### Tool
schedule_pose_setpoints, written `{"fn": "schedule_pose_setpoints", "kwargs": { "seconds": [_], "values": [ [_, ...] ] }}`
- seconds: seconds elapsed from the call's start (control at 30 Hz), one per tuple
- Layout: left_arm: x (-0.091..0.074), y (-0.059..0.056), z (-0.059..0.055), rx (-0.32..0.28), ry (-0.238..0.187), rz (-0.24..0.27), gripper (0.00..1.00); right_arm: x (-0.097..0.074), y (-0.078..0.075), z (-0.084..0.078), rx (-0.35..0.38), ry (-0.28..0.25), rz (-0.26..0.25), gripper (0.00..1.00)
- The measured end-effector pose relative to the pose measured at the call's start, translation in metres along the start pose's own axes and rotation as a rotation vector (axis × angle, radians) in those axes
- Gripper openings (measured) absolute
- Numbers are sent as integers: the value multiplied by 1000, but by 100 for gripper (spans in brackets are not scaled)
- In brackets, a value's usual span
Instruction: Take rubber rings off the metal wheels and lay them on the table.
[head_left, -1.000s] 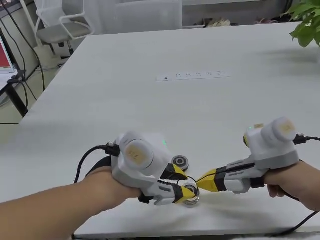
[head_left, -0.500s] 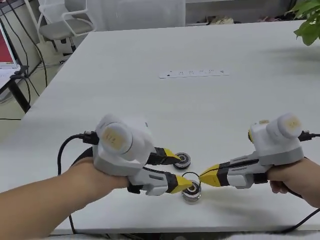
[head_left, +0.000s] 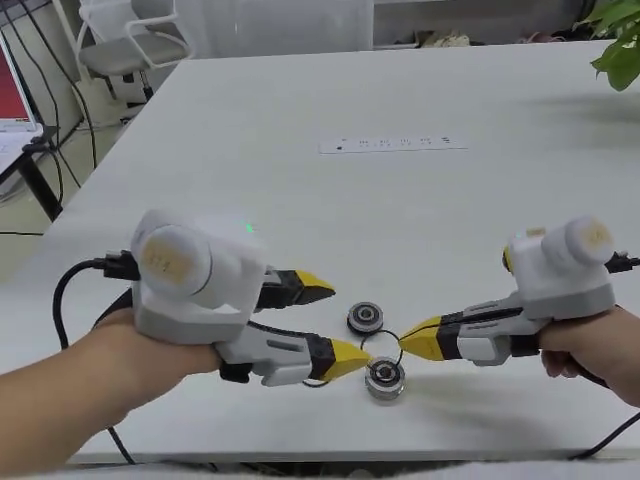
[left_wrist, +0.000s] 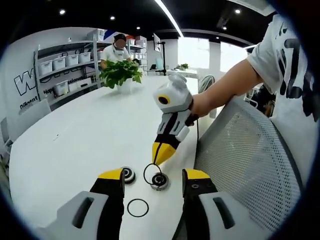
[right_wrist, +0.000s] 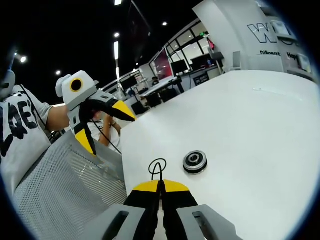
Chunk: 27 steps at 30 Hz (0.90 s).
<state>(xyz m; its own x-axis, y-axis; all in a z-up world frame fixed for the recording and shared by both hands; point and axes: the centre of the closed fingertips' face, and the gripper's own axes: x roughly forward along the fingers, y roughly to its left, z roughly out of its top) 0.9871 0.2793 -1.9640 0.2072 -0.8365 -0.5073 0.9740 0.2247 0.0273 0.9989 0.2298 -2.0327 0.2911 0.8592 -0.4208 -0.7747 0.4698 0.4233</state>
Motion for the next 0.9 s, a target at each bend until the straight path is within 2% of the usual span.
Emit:
{"fn": "schedule_pose_setpoints", "kwargs": {
  "seconds": [0.43,0.67,0.9],
  "values": [
    [-31,11,-12,-48,-23,65,46,5,9,20,-31,-5,17,0],
    [-48,18,-18,-74,-37,103,47,23,22,30,-53,7,45,0],
    [-58,21,-23,-78,-37,130,49,38,29,30,-72,36,69,0]
  ]
}}
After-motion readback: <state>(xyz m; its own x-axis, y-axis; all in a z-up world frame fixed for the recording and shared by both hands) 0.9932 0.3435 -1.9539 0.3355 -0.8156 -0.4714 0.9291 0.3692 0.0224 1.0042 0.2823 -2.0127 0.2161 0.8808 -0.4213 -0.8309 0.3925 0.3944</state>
